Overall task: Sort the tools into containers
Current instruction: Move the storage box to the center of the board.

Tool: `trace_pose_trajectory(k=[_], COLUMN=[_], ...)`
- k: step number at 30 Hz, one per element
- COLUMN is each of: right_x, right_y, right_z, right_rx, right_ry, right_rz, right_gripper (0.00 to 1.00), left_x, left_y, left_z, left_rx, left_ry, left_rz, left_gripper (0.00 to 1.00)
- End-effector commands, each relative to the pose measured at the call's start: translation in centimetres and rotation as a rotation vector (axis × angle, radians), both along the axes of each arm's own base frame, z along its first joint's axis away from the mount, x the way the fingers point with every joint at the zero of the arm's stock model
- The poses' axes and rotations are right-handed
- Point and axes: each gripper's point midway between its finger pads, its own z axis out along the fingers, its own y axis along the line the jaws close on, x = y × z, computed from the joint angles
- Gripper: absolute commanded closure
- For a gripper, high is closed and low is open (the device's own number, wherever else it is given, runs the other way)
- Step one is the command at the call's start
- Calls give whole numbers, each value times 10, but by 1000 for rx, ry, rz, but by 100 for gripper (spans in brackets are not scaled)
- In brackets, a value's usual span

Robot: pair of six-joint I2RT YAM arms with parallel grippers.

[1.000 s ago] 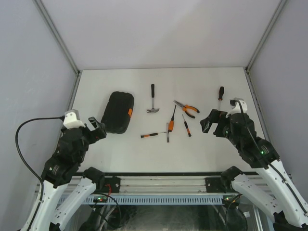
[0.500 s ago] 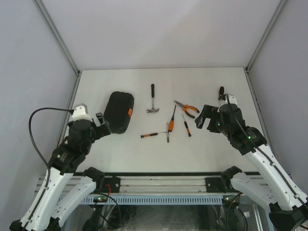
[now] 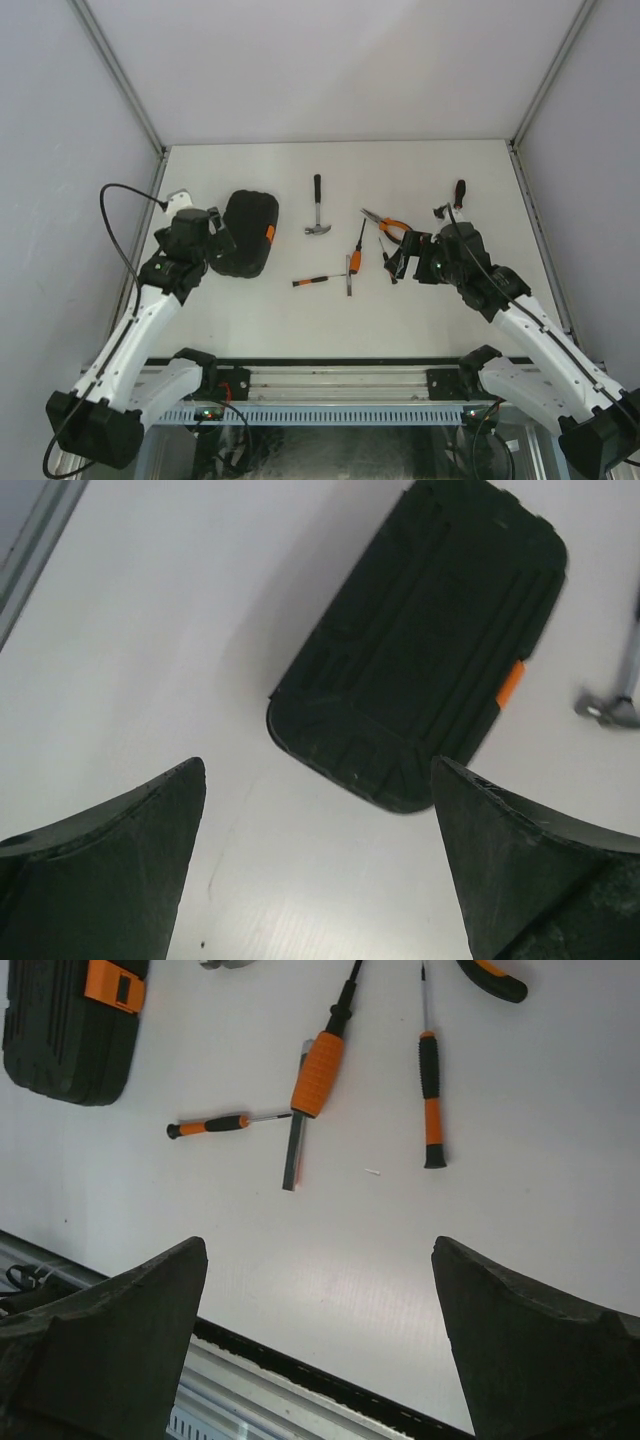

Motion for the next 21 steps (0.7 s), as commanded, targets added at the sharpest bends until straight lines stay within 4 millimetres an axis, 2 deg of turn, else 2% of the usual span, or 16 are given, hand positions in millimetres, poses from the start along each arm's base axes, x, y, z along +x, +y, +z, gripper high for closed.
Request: trace_pose_trajectory(k=[1,7,12,17,21], right_x=[7,5,1,-2,-5], right_y=[14,20,27,29,29], right_z=[21,18,25,24,21], right_rx=[54,61,101,109,107], right_ry=[-79,-68,-109,-115,-100], right_rz=[48,85,121,134,140], right_gripper=[6,6,6,6,6], left_x=[46,81,106,123,130], left_y=[6,20,28,28,44], left_z=[40,35,29,35,32], left_rx=[-74,-34,-50,-62,-31], left_ry=[-148,-128,-141,-245,-272], left_rz=[59,80,39,13,102], left_gripper=[2,0,0,0,0])
